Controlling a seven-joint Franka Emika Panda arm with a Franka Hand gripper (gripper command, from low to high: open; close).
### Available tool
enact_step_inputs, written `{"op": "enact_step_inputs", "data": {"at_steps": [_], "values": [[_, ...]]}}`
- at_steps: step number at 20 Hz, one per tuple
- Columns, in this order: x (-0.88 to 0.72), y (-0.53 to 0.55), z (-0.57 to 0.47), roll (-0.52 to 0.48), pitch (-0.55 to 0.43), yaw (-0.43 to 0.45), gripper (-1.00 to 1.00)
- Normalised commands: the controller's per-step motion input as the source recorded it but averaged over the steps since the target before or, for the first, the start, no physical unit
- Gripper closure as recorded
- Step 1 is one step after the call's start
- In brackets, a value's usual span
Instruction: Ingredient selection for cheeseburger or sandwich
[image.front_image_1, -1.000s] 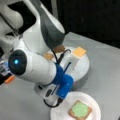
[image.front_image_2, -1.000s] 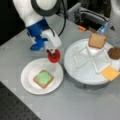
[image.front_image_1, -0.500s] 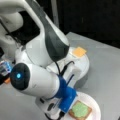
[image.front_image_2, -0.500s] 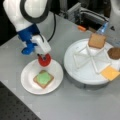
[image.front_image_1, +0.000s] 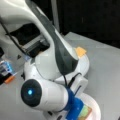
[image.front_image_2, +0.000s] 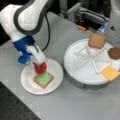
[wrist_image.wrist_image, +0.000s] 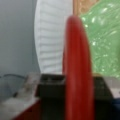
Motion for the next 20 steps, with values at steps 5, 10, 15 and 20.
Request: {"op": "enact_step_inputs", "data": {"at_steps": [5, 10, 15, 20], "values": [[0.35, -0.18, -0.11, 0.047, 0.025, 0.219, 1.0], [0.28, -0.12, -0.1, 0.028, -0.001, 0.174, 1.0], [0.22, -0.08, -0.02, 0.015, -0.022, 0.108, 1.0], [0.15, 0.01, -0.02, -0.009, -0.053, 0.056, 1.0]]}}
